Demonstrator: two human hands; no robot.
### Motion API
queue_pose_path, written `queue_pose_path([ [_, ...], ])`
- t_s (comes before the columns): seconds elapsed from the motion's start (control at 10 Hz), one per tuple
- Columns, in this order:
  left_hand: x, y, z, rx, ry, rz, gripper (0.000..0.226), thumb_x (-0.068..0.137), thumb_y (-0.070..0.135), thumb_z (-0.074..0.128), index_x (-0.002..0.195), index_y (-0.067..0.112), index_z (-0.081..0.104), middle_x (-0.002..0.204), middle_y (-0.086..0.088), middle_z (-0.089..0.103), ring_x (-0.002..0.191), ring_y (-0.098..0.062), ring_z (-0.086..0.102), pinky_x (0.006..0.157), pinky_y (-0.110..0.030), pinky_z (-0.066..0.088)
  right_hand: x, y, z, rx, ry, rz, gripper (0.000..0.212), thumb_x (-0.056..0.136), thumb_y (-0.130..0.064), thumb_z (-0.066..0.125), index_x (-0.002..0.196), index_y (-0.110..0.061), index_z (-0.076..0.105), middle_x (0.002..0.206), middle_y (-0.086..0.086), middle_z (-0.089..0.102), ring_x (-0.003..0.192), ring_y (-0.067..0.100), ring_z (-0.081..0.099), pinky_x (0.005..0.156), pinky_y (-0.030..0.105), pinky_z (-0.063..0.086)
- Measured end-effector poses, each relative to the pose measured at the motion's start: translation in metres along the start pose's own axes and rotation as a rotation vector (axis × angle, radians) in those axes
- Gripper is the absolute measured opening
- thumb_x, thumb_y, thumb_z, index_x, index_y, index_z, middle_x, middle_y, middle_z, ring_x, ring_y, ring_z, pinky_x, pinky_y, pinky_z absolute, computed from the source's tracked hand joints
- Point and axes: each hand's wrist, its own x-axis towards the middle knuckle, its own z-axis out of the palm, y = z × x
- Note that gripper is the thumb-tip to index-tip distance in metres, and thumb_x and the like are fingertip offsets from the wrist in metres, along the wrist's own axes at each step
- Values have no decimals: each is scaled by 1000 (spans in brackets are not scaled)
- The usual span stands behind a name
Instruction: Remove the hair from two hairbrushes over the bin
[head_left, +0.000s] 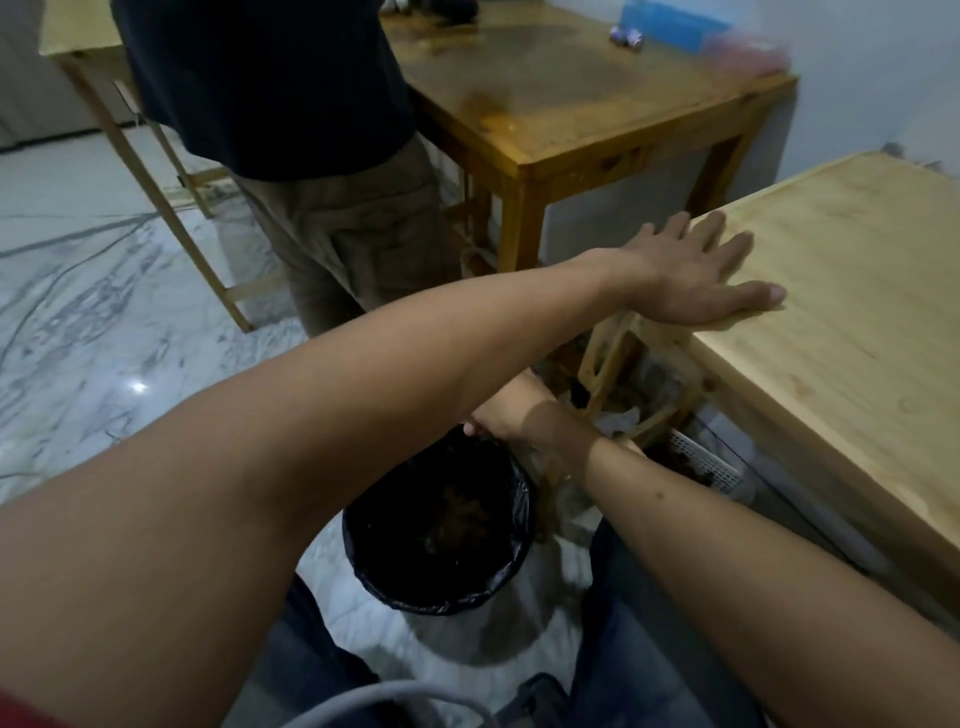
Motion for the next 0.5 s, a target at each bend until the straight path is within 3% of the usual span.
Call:
queue_pose_path([
  [0.1,0,0,-1,-9,-2,2,84,94,73,21,161,22,12,170,-12,2,154,-38,5,120,-60,12,7,3,0,-15,35,-15,41,97,-12,64,63,-32,53,93,-5,66,82,12,60,77,37,51],
  [0.2,1,0,-1,-13,-2,3,85,95,73,21,161,22,10,170,-11,1,154,-37,4,121,-60,11,10,6,-1,-82,12,-20,41,97,-16,66,60,-27,55,72,-7,59,65,7,53,69,30,45],
  [0.3,0,0,1,1,-17,8,84,95,73,21,162,22,10,170,-11,1,154,-37,4,120,-60,11,3,1,-4,-139,-78,-27,19,97,-29,68,78,-27,70,91,-7,66,86,12,57,84,35,47],
  [0.4,6,4,-5,3,-6,-4,85,94,74,20,162,24,9,171,-10,0,154,-36,3,121,-59,11,-15,-5,-22,-246,-238,11,24,97,-36,69,110,-16,76,120,3,71,110,22,65,91,36,54],
  [0.5,6,0,2,19,0,-4,85,94,75,18,161,25,6,171,-9,-1,155,-35,1,121,-57,10,-40,-5,-37,-284,-335,-13,44,100,-39,62,133,-11,67,137,7,64,121,26,62,85,30,49],
])
